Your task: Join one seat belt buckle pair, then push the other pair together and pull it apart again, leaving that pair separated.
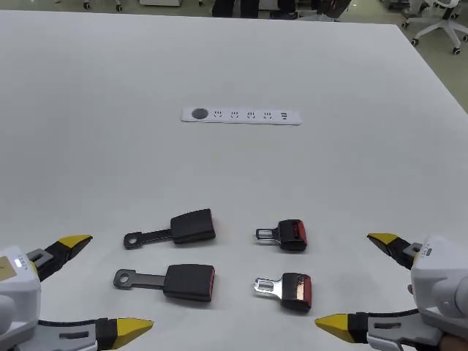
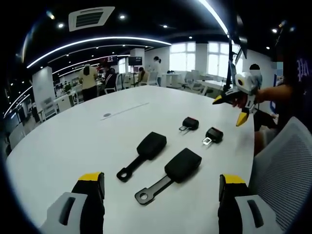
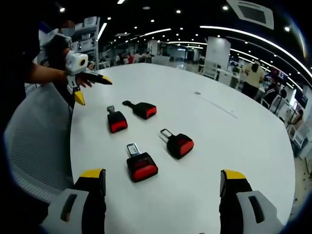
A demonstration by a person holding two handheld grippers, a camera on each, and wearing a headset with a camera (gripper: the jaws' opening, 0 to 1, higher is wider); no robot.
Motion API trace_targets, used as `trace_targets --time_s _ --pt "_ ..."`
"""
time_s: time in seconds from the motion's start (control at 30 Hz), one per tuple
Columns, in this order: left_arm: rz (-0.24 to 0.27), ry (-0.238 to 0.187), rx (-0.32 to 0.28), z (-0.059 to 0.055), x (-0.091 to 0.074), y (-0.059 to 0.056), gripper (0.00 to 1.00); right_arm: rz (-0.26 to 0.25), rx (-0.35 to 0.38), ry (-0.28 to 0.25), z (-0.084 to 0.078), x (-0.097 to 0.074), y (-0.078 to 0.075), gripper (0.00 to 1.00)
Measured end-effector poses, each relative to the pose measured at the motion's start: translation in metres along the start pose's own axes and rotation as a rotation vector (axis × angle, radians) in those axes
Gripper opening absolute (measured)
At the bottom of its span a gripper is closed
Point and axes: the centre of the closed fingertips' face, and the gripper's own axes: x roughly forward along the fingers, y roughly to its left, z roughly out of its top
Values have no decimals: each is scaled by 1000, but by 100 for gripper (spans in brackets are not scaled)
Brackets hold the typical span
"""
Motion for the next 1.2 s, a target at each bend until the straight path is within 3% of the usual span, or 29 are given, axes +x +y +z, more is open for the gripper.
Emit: trace_targets --time_s 0.6,0.87,1.2 --pt "3 4 6 3 -1 -1 99 3 -6 6 1 -2 -1 99" --pt "-14 15 16 1 1 -2 99 11 -16 18 1 -3 -2 99" --pt "-48 33 53 6 10 -6 97 40 -51 55 -1 -2 -2 99"
